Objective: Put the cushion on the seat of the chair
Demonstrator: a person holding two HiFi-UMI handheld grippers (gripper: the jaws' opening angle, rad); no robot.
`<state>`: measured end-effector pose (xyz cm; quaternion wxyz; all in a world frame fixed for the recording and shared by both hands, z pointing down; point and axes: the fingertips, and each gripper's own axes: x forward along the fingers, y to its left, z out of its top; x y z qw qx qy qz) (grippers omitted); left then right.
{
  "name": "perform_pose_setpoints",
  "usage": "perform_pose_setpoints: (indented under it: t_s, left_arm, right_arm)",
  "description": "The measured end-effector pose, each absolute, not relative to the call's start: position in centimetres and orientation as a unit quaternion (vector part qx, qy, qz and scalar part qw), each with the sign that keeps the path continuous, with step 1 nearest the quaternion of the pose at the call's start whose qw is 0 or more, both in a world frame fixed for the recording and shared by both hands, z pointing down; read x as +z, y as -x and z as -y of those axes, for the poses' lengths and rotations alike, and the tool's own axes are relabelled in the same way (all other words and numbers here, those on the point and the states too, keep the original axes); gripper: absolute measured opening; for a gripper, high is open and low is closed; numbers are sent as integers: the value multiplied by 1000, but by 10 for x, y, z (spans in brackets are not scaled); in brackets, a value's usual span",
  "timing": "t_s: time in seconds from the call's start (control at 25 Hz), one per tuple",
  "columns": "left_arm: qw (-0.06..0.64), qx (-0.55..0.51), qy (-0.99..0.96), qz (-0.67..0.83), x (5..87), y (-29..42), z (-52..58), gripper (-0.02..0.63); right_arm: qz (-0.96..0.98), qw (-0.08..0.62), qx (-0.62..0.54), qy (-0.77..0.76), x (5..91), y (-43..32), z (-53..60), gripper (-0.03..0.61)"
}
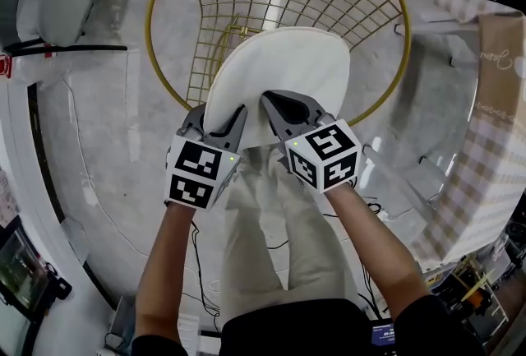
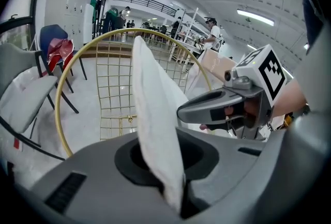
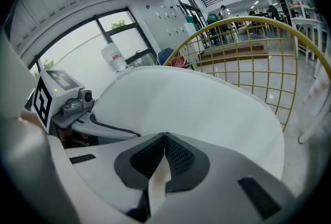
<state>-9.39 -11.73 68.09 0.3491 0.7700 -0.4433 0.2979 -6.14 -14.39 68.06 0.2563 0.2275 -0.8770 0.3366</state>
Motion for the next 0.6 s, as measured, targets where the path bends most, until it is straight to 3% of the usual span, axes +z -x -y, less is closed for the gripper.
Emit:
perform_pose_setpoints:
  t_s: [0.6]
  left_arm:
    - [321, 342, -770, 433, 718, 107, 139, 66]
  right_arm:
    - [878, 286, 324, -204, 716, 75, 163, 20]
